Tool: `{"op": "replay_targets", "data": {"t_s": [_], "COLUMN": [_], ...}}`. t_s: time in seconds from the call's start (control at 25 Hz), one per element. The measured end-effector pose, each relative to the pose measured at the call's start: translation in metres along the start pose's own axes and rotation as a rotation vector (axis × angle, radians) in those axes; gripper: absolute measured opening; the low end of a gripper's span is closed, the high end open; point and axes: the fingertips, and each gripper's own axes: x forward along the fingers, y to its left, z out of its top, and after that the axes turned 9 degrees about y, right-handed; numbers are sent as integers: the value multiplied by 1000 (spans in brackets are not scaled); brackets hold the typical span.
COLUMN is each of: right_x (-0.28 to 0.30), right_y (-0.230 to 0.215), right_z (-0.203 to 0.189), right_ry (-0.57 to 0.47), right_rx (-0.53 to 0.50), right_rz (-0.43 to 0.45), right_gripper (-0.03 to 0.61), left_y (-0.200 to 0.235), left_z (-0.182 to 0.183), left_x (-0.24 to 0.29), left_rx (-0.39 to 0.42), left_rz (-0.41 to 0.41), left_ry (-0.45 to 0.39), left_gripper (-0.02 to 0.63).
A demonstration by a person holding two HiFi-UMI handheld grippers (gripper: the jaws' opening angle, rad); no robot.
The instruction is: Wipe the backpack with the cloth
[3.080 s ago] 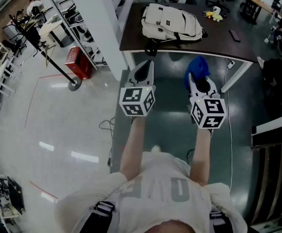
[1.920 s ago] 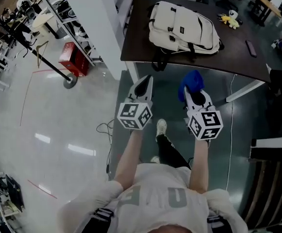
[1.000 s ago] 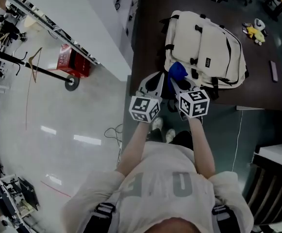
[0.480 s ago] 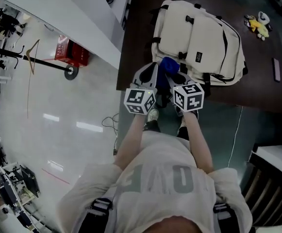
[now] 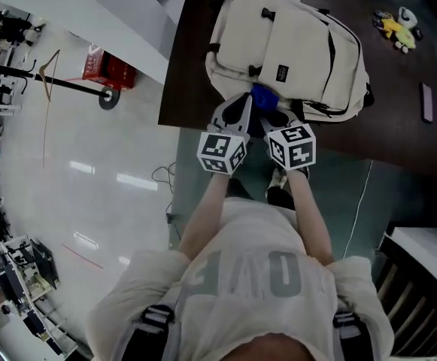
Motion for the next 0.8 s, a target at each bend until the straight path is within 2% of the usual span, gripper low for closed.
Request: {"op": "replay_targets", "data": {"t_s": [0.2, 0.4, 0.8], "right_x": [-13, -30, -57], "right_y": [-20, -74, -104], "right_z": [-9, -45, -64], "right_ry": [0, 71, 108], "right_rx": [-9, -14, -16], "right_rz": [37, -49, -47], "right_gripper": [41, 41, 41], "left_y": [-21, -39, -72], "left_z": [-1, -8, -18], "left_x": [15, 25, 49], "left_rx": [-9, -19, -29], "left_rz": [18, 37, 17], "left_ry": [-22, -37, -26], "left_gripper": [4, 4, 5]}}
